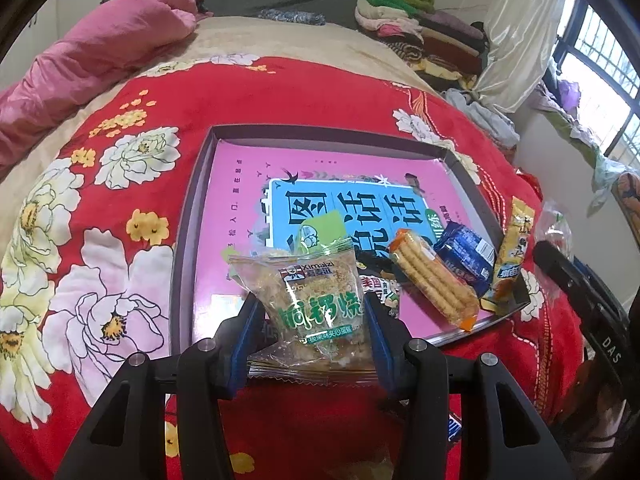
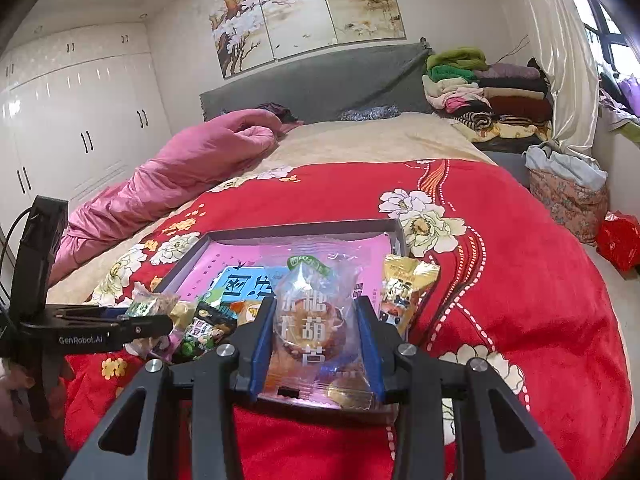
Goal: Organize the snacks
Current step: 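Carry both held bags up over the pink box tray with both tools, then lower both bags into the tray and open both tools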
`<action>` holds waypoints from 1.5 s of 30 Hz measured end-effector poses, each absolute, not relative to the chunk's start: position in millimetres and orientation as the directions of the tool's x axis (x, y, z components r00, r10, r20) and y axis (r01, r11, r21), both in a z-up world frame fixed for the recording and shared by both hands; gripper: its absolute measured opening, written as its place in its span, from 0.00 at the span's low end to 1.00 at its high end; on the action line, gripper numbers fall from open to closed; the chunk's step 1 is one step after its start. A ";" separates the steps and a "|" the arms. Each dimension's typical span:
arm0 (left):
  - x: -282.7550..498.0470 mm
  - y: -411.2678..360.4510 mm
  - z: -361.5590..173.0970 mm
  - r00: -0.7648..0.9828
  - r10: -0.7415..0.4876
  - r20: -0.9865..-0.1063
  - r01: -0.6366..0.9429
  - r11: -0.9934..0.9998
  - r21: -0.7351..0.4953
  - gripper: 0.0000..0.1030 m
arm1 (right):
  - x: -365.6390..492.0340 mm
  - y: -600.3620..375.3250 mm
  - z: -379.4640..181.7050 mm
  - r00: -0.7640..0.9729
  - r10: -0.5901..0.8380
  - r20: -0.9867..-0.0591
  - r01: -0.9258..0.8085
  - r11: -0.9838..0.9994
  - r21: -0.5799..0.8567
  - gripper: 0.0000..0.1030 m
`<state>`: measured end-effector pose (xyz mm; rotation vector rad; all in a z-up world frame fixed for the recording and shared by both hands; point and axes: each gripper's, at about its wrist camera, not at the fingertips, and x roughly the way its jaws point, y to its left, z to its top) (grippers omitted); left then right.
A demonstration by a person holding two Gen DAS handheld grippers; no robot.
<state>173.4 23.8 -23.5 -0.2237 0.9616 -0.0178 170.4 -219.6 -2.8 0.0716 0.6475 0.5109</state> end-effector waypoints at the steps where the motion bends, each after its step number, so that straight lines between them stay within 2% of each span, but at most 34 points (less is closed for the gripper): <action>1: 174.2 23.3 -24.5 0.572 -0.112 -0.812 -0.085 0.977 -0.194 0.50 | 172.4 -218.9 -3.4 0.679 0.476 -0.559 -0.432 0.875 0.220 0.38; 19: 180.0 17.7 -34.1 0.549 -0.111 -0.828 -0.082 0.979 -0.186 0.50 | 184.6 -213.5 -12.5 0.666 0.482 -0.570 -0.439 0.870 0.223 0.38; 34: 183.4 16.0 -37.5 0.540 -0.104 -0.835 -0.076 0.982 -0.172 0.50 | 195.6 -203.0 -32.9 0.618 0.468 -0.632 -0.443 0.871 0.211 0.39; 45: 184.1 14.7 -37.0 0.535 -0.098 -0.839 -0.069 0.985 -0.159 0.51 | 198.3 -199.8 -37.8 0.614 0.459 -0.642 -0.444 0.874 0.199 0.39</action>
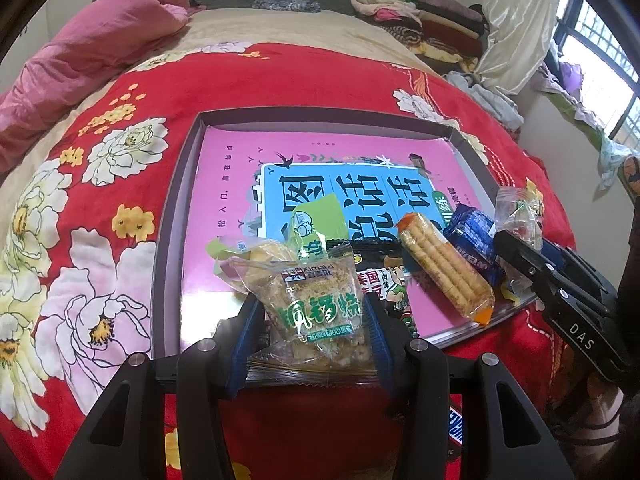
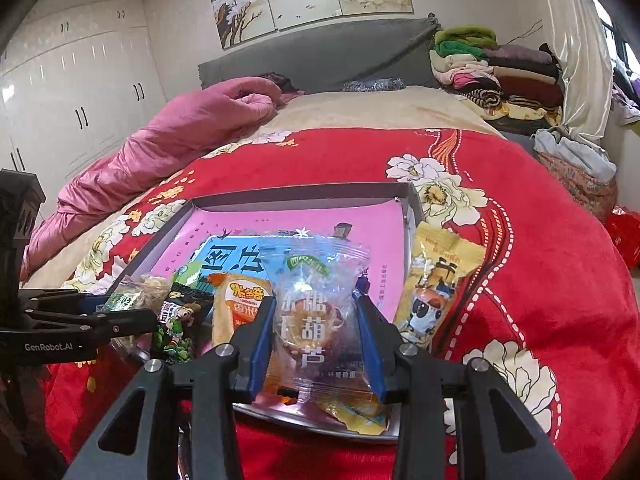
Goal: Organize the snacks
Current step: 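Lower both bags into the tray and open both tools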
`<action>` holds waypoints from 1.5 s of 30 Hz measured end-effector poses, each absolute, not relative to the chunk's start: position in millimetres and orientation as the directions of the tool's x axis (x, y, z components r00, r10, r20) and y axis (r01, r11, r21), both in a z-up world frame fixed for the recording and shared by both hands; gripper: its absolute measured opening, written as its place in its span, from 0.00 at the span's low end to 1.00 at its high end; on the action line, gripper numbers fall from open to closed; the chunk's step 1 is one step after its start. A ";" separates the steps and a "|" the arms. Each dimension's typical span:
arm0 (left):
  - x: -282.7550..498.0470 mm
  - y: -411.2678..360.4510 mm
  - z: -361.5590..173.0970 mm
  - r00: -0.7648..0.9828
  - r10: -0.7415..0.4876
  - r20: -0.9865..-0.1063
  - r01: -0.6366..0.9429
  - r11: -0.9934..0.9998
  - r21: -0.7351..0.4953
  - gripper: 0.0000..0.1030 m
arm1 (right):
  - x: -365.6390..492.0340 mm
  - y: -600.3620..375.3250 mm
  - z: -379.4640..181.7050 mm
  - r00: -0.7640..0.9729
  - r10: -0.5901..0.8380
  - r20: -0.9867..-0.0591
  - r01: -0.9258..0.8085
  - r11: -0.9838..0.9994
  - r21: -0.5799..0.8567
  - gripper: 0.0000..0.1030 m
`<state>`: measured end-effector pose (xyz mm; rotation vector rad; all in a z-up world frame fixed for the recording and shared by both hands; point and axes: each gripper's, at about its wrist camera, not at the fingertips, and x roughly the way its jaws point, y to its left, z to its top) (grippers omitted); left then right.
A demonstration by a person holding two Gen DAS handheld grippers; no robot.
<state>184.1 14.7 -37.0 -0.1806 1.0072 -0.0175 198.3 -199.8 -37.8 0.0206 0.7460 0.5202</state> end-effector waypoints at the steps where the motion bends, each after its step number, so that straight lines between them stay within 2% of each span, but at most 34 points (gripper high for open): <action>1: 184.3 14.8 -37.0 0.535 -0.098 -0.839 -0.069 0.985 -0.159 0.51 | 198.2 -199.2 -38.2 0.614 0.458 -0.643 -0.445 0.874 0.197 0.39; 13: 184.1 14.3 -37.0 0.534 -0.095 -0.840 -0.066 0.986 -0.153 0.51 | 193.4 -195.7 -37.8 0.611 0.461 -0.644 -0.460 0.868 0.185 0.41; 16: 183.4 14.5 -36.4 0.535 -0.096 -0.840 -0.065 0.986 -0.154 0.51 | 192.0 -196.1 -35.7 0.612 0.468 -0.638 -0.462 0.866 0.193 0.47; 20: 182.9 14.6 -35.5 0.534 -0.096 -0.840 -0.064 0.986 -0.153 0.51 | 190.5 -196.5 -33.3 0.615 0.471 -0.633 -0.467 0.863 0.189 0.48; 24: 181.8 14.6 -34.0 0.538 -0.099 -0.837 -0.061 0.986 -0.156 0.56 | 190.0 -196.3 -32.5 0.617 0.471 -0.630 -0.467 0.864 0.189 0.48; 32: 179.0 13.5 -27.7 0.551 -0.106 -0.828 -0.051 0.986 -0.160 0.58 | 186.4 -199.3 -27.0 0.631 0.478 -0.611 -0.471 0.862 0.189 0.52; 36: 177.3 13.4 -23.4 0.562 -0.104 -0.820 -0.047 0.986 -0.158 0.64 | 185.2 -200.2 -24.1 0.636 0.480 -0.605 -0.473 0.861 0.185 0.53; 45: 172.8 15.8 -13.1 0.586 -0.103 -0.804 -0.046 0.986 -0.160 0.68 | 181.2 -205.4 -16.6 0.656 0.484 -0.579 -0.473 0.861 0.185 0.53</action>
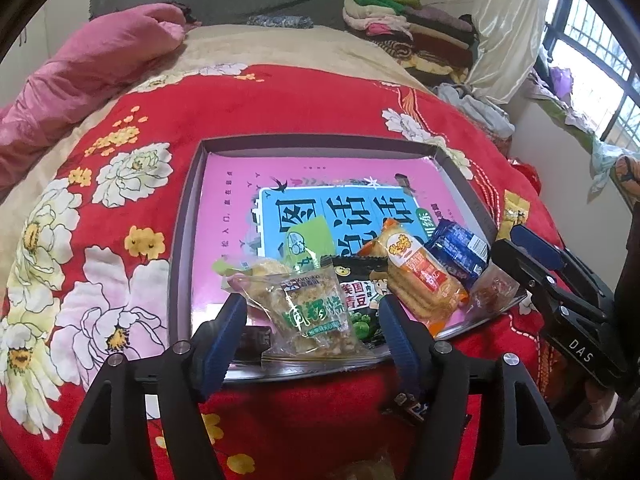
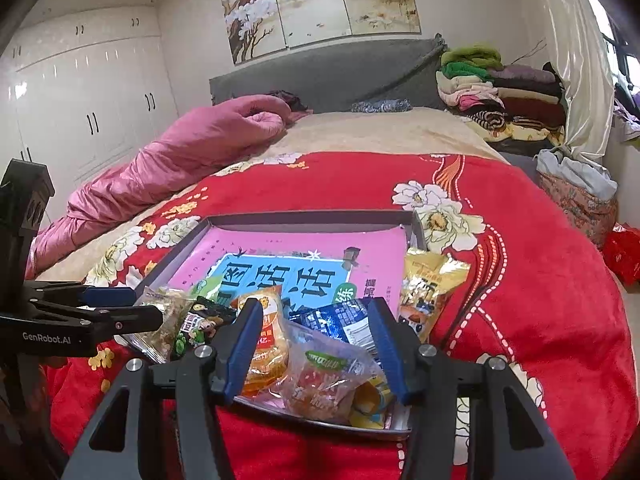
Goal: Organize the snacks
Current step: 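Lower both bags into the tray and open both tools, then withdraw both open tools from the tray toward the Snickers bar and yellow packet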
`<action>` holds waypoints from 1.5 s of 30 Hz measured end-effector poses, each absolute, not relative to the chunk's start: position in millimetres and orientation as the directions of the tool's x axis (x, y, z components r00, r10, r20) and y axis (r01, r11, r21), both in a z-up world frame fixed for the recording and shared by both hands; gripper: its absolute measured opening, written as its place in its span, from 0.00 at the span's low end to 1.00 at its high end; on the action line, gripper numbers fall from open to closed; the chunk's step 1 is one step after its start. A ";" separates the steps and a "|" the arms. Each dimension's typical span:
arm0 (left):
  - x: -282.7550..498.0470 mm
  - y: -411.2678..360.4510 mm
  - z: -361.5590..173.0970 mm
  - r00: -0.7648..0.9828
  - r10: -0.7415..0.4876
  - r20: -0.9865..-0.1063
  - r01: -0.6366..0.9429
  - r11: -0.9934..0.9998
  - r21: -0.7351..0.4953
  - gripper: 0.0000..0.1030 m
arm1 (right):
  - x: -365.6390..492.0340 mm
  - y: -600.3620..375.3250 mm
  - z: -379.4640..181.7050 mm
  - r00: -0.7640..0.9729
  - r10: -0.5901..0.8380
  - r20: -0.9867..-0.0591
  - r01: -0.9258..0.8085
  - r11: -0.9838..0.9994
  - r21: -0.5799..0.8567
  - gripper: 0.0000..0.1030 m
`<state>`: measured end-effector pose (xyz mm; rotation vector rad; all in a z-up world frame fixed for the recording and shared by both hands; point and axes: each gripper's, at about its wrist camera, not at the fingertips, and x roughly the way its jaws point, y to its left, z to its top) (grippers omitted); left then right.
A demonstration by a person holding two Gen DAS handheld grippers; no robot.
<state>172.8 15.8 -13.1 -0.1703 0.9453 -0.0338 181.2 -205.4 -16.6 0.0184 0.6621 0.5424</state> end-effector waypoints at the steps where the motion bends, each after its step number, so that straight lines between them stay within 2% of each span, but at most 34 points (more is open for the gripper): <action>1: 171.6 16.4 -11.9 0.589 -0.102 -0.802 -0.047 0.986 -0.159 0.68 | 180.2 -206.4 -14.9 0.660 0.484 -0.575 -0.472 0.862 0.183 0.54; 9: 164.0 28.0 -10.2 0.589 -0.093 -0.803 -0.062 0.985 -0.160 0.68 | 175.0 -212.9 -4.5 0.685 0.483 -0.546 -0.466 0.866 0.181 0.59; 22: 167.7 32.7 -32.2 0.561 0.005 -0.828 -0.095 0.994 -0.058 0.70 | 165.2 -220.8 3.5 0.695 0.478 -0.536 -0.460 0.870 0.179 0.61; 36: 147.4 34.6 -4.3 0.598 -0.059 -0.799 -0.070 0.990 -0.126 0.70 | 142.7 -207.9 9.2 0.667 0.499 -0.553 -0.494 0.852 0.174 0.65; 45: 111.3 28.4 -4.6 0.554 -0.123 -0.823 -0.019 0.987 -0.160 0.70 | 111.2 -186.3 6.4 0.605 0.517 -0.605 -0.562 0.816 0.135 0.65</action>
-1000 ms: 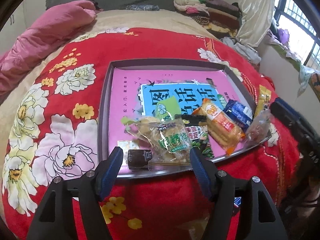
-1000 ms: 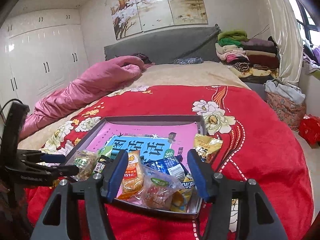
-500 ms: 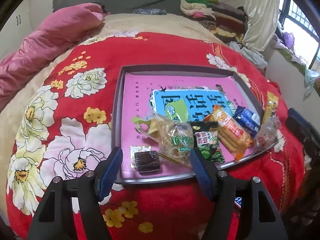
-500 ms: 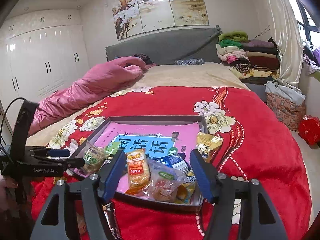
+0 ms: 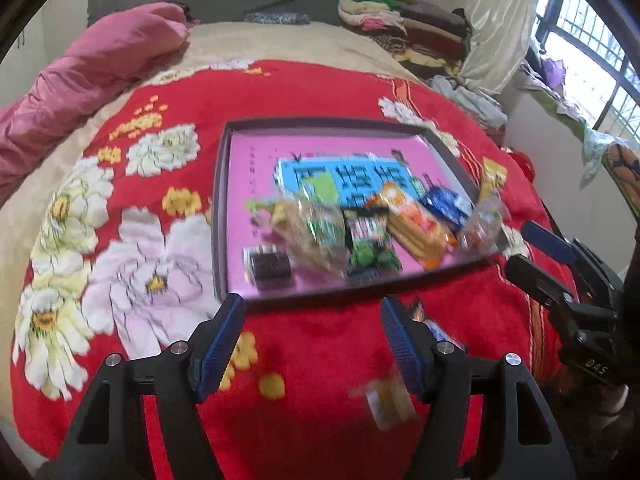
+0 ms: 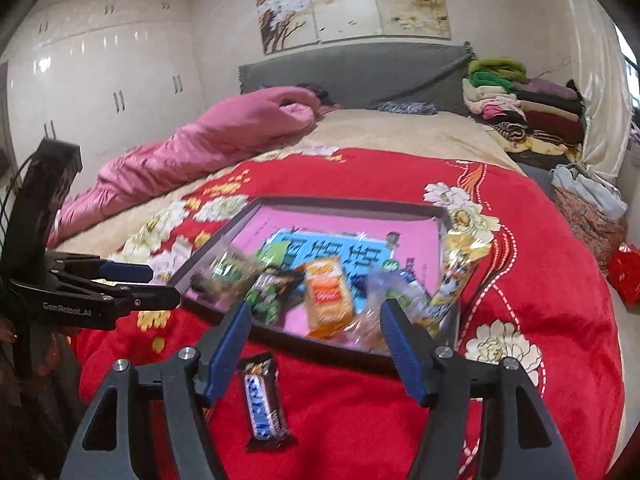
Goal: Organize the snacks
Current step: 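Withdraw both open tools from the tray toward the Snickers bar and yellow packet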
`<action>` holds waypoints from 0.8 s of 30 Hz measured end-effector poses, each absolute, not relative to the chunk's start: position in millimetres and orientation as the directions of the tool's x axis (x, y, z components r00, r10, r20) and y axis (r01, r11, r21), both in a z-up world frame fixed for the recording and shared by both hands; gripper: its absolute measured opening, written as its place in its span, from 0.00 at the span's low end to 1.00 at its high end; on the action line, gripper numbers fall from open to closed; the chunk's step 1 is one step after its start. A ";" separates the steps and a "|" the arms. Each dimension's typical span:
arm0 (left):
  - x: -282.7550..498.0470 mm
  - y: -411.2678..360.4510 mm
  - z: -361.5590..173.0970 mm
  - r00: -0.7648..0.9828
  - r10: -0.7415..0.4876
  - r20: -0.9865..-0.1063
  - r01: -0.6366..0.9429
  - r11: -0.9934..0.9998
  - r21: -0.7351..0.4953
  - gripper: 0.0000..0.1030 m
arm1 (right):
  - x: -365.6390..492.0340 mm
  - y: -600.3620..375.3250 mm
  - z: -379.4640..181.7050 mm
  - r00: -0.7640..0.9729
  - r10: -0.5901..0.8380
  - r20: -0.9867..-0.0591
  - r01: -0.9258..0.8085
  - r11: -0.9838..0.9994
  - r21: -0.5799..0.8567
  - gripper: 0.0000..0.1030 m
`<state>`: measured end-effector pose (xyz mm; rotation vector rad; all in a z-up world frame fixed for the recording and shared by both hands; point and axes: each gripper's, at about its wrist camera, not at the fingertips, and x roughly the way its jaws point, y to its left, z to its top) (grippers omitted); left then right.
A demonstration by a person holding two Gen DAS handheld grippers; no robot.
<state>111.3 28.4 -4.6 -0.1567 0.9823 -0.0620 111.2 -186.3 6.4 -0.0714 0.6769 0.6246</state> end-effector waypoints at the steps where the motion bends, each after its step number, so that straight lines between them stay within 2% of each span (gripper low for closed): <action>1: 107.4 27.4 -6.7 0.546 -0.130 -0.828 -0.014 0.986 -0.164 0.70 | 108.6 -185.0 6.1 0.599 0.519 -0.610 -0.569 0.812 0.132 0.65; 10: 80.1 3.6 -39.2 0.444 -0.173 -0.879 0.029 0.984 -0.178 0.70 | 91.4 -178.4 0.5 0.568 0.498 -0.655 -0.598 0.797 0.088 0.65; 20: 75.2 -24.8 -60.0 0.400 -0.200 -0.894 0.079 0.980 -0.183 0.69 | 84.1 -170.8 -9.7 0.535 0.481 -0.694 -0.628 0.777 0.055 0.65; 24: 77.2 -24.2 -68.7 0.388 -0.213 -0.897 0.068 0.977 -0.203 0.63 | 87.0 -166.4 -19.4 0.514 0.472 -0.716 -0.640 0.767 0.047 0.65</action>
